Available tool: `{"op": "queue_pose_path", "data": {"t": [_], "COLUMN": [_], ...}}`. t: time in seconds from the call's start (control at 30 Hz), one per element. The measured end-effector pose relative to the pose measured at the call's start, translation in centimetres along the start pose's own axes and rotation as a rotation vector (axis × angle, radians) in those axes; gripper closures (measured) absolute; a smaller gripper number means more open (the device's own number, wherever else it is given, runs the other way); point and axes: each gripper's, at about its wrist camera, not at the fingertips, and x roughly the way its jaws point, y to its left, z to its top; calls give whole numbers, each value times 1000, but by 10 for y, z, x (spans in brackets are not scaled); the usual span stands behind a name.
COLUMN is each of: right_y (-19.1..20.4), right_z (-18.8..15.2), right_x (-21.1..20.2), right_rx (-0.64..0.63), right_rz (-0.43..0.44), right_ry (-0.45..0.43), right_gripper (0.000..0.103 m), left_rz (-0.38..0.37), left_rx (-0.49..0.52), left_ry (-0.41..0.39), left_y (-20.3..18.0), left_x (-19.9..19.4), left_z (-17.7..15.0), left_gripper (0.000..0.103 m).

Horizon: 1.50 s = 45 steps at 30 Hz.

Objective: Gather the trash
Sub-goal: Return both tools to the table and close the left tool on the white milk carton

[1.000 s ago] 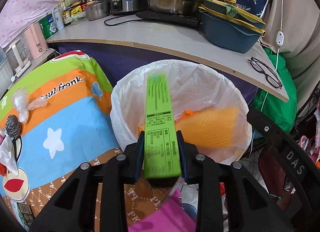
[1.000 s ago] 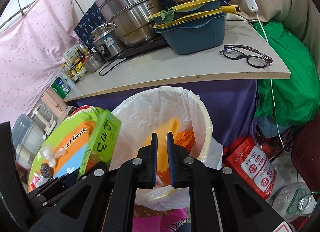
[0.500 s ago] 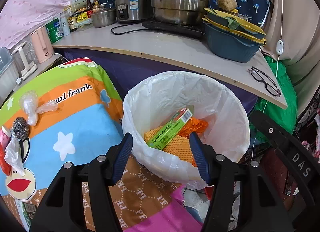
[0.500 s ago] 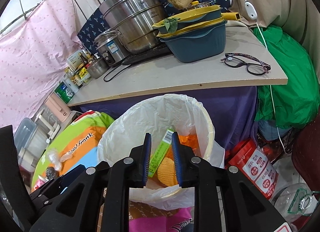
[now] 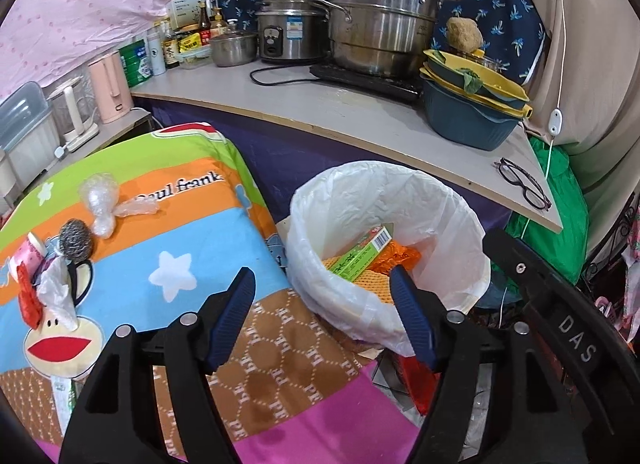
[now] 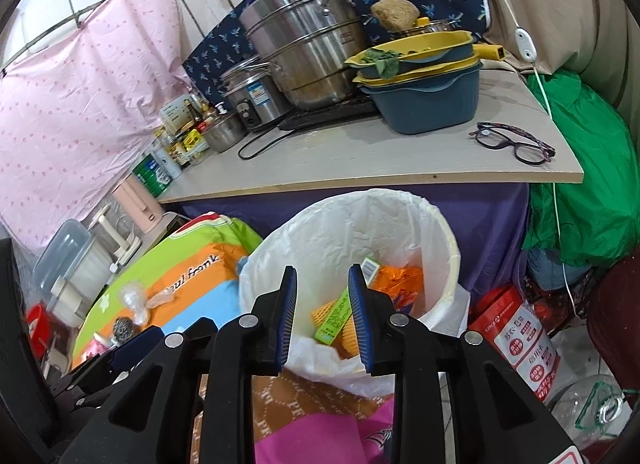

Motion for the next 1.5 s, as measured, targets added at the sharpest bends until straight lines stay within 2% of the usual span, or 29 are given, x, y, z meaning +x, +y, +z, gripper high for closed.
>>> {"op": "queue_pose_path", "data": {"t": [0.13, 0.4, 0.57, 0.67, 0.77, 0.93, 1.17, 1.5], "right_y": [19, 70, 102, 120, 136, 163, 189, 189], "right_z": [-9, -36, -58, -73, -87, -110, -131, -135], "right_x": [-8, -15, -14, -11, -8, -3, 3, 8], "right_rx": [-34, -125, -184, -213, -246, -294, -344, -343], "right_rz": [31, 100, 145, 176, 196, 230, 261, 253], "right_ry": [9, 66, 110, 146, 178, 229, 272, 290], "right_gripper": [69, 69, 65, 65, 65, 65, 65, 65], "left_rz": [22, 82, 148, 212, 265, 314, 316, 317], "left_rx": [-28, -118, -170, -207, -257, -341, -383, -369], "left_ry": [-9, 4, 36, 58, 76, 130, 201, 237], "left_y": [20, 76, 116, 143, 172, 208, 224, 222], "left_x": [-19, -47, -60, -65, -71, -72, -64, -42], "left_z": [-10, -35, -61, -75, -92, -119, -146, -152], "left_gripper": [37, 33, 25, 24, 18, 17, 15, 15]}}
